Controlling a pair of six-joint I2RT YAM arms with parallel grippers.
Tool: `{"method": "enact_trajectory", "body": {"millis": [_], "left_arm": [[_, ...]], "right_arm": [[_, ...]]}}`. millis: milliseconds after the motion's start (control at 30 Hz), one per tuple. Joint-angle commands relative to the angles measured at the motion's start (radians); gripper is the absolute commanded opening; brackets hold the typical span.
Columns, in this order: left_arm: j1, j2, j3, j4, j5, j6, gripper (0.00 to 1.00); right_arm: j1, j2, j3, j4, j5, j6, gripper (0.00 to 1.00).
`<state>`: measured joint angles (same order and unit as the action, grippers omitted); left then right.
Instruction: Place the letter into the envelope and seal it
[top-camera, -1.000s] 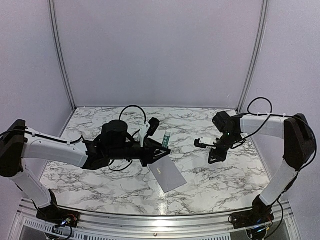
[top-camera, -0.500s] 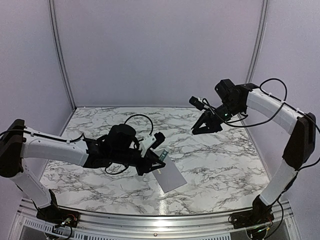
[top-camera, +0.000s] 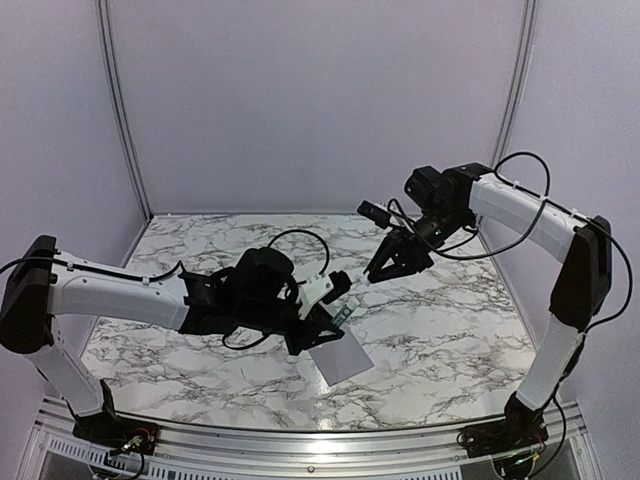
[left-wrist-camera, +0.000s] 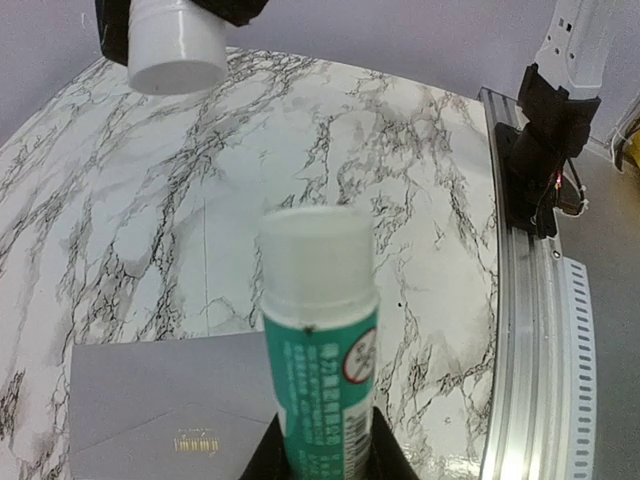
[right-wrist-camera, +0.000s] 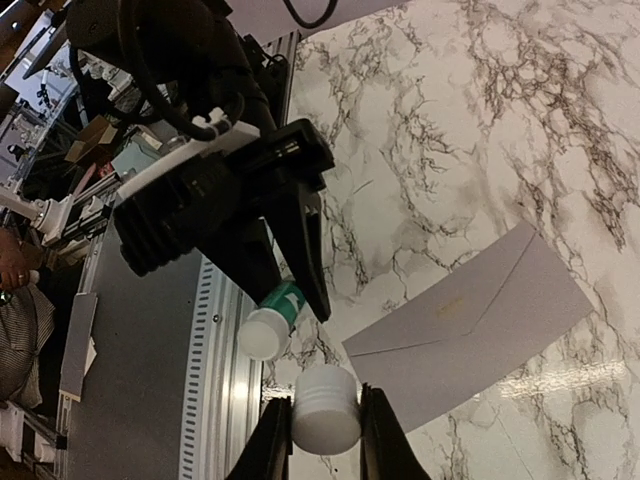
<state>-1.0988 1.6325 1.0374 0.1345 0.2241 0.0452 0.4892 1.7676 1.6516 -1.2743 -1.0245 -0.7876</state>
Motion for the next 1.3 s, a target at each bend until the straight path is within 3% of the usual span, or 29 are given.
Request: {"method": "enact_trajectory", "body": {"millis": [0, 1267], "left_arm": [[-0.009, 0.02, 0.042, -0.013, -0.005, 0.001, 0.04], [-0.01, -0.021, 0.0, 0.062, -0.058, -0.028, 0.01]], "right_arm": [[0.054, 0.001, 0.034, -0.034, -0.006, -0.023, 0.17], [0.164, -0.01, -0.008, -0.016, 0.048, 0.001, 0.17]]}}
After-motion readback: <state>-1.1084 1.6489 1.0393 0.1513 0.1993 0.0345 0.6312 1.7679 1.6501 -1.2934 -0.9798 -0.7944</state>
